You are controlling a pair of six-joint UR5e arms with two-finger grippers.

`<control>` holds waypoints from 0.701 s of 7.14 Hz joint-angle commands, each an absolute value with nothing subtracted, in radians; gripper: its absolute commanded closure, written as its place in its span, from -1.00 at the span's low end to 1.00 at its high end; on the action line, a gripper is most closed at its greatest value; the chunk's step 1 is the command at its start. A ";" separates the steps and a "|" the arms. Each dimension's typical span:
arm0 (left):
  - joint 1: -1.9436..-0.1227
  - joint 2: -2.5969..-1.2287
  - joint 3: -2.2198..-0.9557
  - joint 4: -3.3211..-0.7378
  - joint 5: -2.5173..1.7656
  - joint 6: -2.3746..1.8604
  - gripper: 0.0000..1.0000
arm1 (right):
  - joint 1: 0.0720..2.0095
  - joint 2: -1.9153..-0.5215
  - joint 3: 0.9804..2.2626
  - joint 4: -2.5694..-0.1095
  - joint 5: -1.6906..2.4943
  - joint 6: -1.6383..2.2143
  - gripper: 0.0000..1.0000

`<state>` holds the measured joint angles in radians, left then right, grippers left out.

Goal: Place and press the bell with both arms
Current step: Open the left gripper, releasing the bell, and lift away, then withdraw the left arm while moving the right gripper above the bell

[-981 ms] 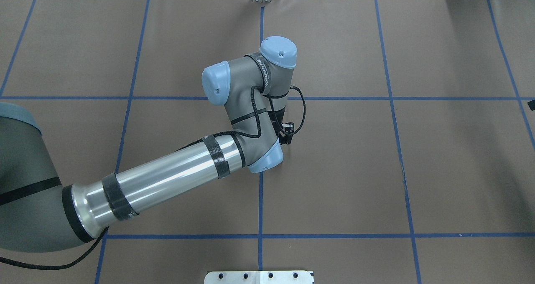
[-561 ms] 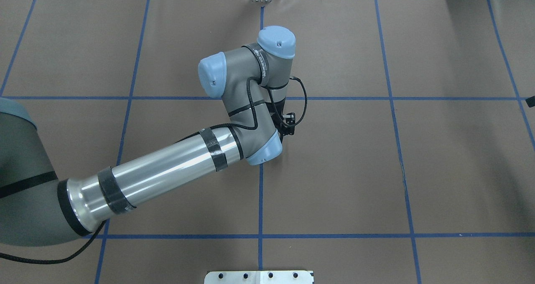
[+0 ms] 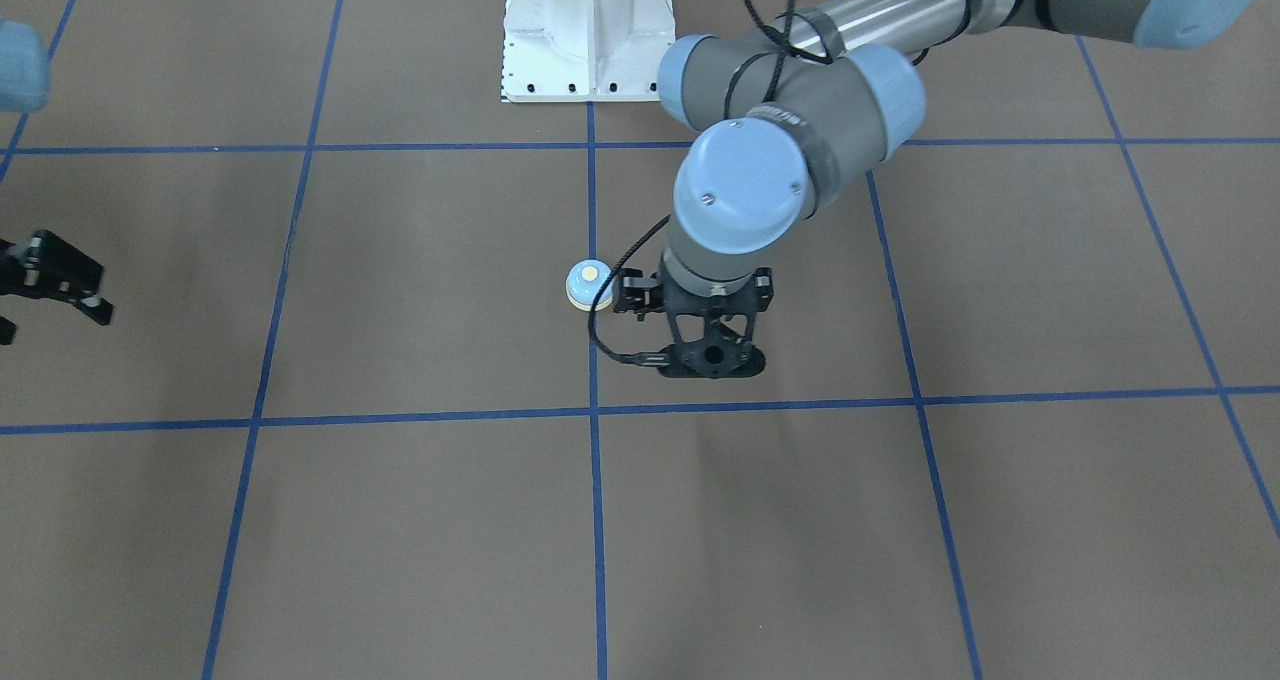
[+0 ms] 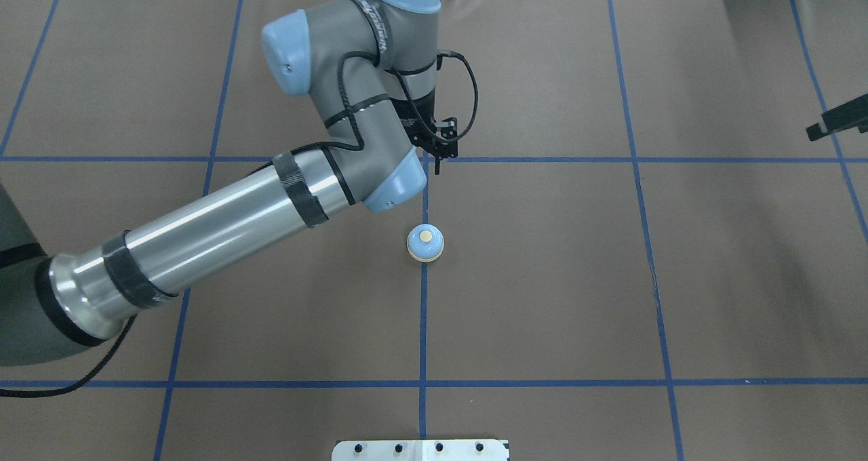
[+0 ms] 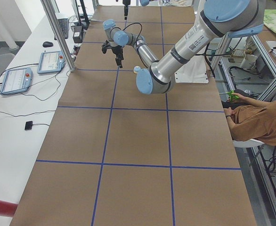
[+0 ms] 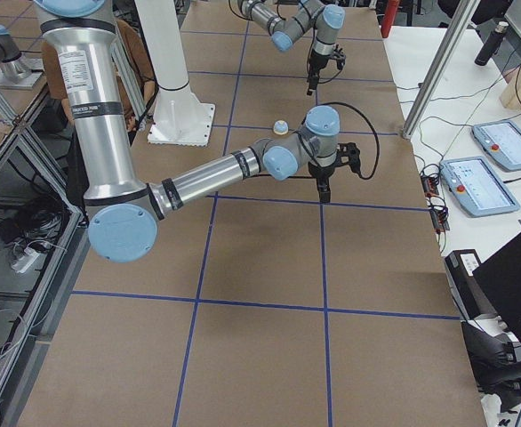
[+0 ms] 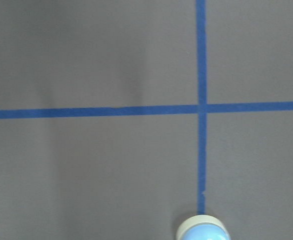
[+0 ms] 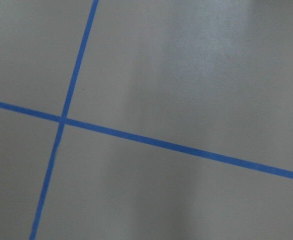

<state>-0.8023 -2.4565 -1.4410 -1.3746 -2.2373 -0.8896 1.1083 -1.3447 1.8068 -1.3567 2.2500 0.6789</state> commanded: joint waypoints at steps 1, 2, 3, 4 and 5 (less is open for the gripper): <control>-0.882 -2.218 -1.652 -1.382 -2.259 -0.786 -0.93 | 0.897 -1.182 1.816 -1.359 2.168 0.918 -0.82; -0.931 -2.159 -1.676 -1.373 -2.293 -0.706 -0.93 | 0.762 -1.145 1.827 -1.359 2.007 1.046 -0.32; -0.960 -2.063 -1.737 -1.373 -2.301 -0.645 -0.94 | 0.630 -1.076 1.806 -1.377 1.874 1.133 0.69; -0.982 -1.989 -1.777 -1.376 -2.298 -0.593 -0.97 | 0.586 -1.042 1.798 -1.400 1.859 1.147 1.00; -0.991 -1.944 -1.789 -1.377 -2.290 -0.542 -0.97 | 0.565 -0.960 1.731 -1.405 1.861 1.223 1.00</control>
<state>-0.9712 -2.0168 -1.7582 -1.3757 -2.2948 -0.6082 0.6173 -1.0445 1.7873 -1.3917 1.8862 1.1442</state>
